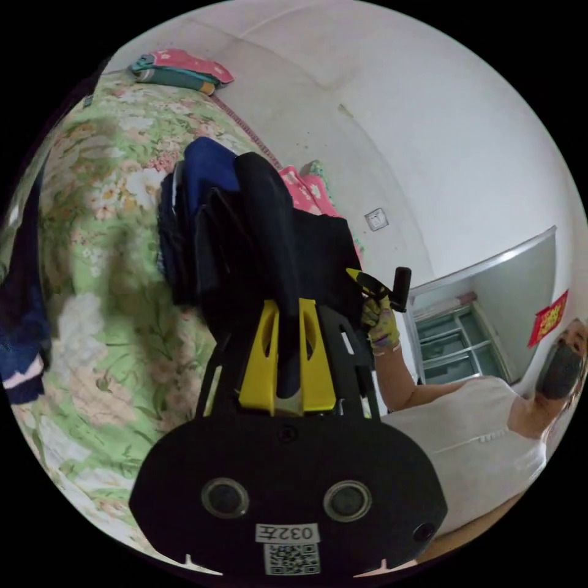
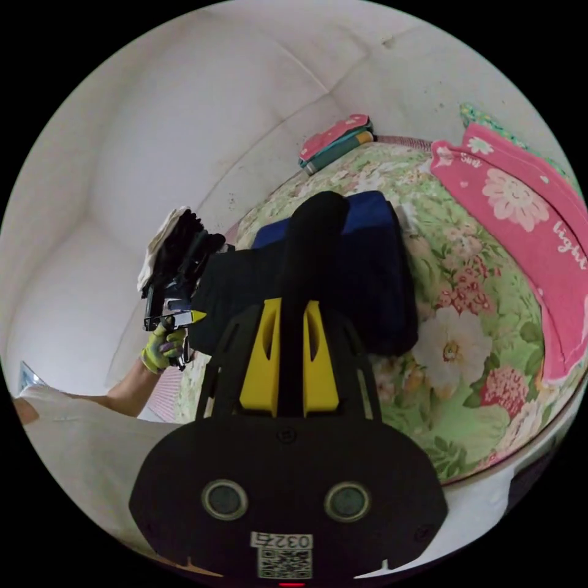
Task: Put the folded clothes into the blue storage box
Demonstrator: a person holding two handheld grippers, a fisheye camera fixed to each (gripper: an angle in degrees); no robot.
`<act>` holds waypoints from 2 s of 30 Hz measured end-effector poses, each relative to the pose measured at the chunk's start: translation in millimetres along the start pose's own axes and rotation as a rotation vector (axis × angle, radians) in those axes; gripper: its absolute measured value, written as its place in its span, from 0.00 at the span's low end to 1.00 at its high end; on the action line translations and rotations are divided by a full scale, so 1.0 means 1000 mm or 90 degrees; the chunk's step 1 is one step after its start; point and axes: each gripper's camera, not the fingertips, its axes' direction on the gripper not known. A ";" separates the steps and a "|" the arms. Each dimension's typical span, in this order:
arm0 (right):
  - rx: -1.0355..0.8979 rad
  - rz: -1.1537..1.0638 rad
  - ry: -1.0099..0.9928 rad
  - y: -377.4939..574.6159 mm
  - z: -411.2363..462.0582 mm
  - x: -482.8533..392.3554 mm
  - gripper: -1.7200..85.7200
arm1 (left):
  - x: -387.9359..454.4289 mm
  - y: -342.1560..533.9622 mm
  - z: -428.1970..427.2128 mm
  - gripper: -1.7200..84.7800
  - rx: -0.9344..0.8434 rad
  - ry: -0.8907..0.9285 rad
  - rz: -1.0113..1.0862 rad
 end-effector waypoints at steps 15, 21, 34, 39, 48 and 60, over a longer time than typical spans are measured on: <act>0.031 0.228 0.154 0.253 0.003 -0.020 0.08 | -0.140 0.166 0.103 0.03 -0.262 0.252 0.071; 0.101 0.319 0.211 0.336 -0.005 -0.025 0.08 | -0.165 0.174 0.144 0.04 -0.387 0.322 0.150; 0.199 0.646 0.248 0.539 0.015 0.022 0.08 | -0.196 0.276 0.332 0.03 -0.794 0.259 0.249; 0.204 0.745 0.234 0.608 0.035 0.045 0.08 | -0.230 0.344 0.398 0.03 -0.912 0.205 0.199; 0.222 0.780 0.197 0.706 0.038 0.116 0.08 | -0.271 0.446 0.489 0.03 -0.897 0.124 0.153; 0.104 0.826 0.316 0.765 0.002 0.215 0.15 | -0.323 0.517 0.575 0.04 -0.793 0.017 0.126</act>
